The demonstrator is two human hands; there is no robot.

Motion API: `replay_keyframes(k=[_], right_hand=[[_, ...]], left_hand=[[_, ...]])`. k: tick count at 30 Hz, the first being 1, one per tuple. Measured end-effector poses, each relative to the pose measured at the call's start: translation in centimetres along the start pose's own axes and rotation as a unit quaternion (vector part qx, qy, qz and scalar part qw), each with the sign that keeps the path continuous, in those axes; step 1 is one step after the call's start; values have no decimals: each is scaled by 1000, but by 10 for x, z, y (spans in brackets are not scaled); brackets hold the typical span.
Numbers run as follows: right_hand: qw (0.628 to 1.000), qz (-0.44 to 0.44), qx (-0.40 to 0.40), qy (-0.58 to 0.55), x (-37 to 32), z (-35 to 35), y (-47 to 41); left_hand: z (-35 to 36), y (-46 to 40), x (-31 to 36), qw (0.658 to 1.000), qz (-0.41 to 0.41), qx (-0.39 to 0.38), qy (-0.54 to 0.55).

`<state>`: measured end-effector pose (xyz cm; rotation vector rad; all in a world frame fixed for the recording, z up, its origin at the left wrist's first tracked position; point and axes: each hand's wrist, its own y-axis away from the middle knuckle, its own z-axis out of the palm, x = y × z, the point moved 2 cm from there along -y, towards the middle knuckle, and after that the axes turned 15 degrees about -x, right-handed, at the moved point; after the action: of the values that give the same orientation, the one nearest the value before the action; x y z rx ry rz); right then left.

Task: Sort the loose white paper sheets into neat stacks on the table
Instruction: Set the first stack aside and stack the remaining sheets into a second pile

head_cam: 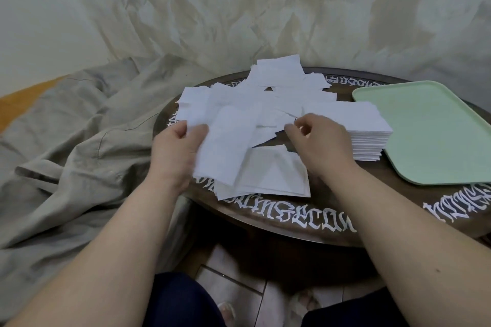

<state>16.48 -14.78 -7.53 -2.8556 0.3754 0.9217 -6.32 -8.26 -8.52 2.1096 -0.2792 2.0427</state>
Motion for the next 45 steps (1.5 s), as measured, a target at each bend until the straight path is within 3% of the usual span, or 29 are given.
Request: replay_keyframes(k=[2,4,5,6,8,12,14,16,21,23,25,29,33,37,41,45], right_hand=[[980,-13,-23,-198,-7,-1,1],[897,0,-120,-425,-13,4,7],[856,17,-174,-486,-13,6,11],[832,30,-223,-507,-12,9,14],[829,48,-269,-487,-8,12,16],[800,99,-186,-562,-2,8,10],[790,119,-155,-581,1,7,9],[800,137,-162,-562,3,6,12],[878,159,-185,-413,6,-3,19],[916,154,-189,-317,7,-6,23],[926,156,-195,-284,8,-3,28],[932,145,-207,-260,14,7,33],[981,71,-161,-82,12,6,25],[980,49,-174,-79,8,0,26],[963,43,-211,-162,10,1,33],[952,38,-258,-160,9,0,38]], left_hand=[[10,4,5,997,-6,-72,-27],[19,9,9,988,-23,-140,-65],[22,11,9,982,-34,-166,-85],[25,12,10,977,-43,-183,-102],[28,13,10,973,-46,-187,-124],[27,12,6,983,-98,-137,74],[27,15,3,974,-125,-153,107],[26,18,0,977,-125,-157,76],[20,12,-7,989,-82,-92,-77],[21,12,-13,973,-81,-104,-188],[24,14,-16,952,-89,-111,-271],[26,14,-16,942,-75,-104,-311],[19,5,-21,938,-76,-89,-327],[11,4,-21,940,-134,-89,-301],[10,16,-19,927,-228,-168,-247],[12,23,-15,922,-230,-179,-254]])
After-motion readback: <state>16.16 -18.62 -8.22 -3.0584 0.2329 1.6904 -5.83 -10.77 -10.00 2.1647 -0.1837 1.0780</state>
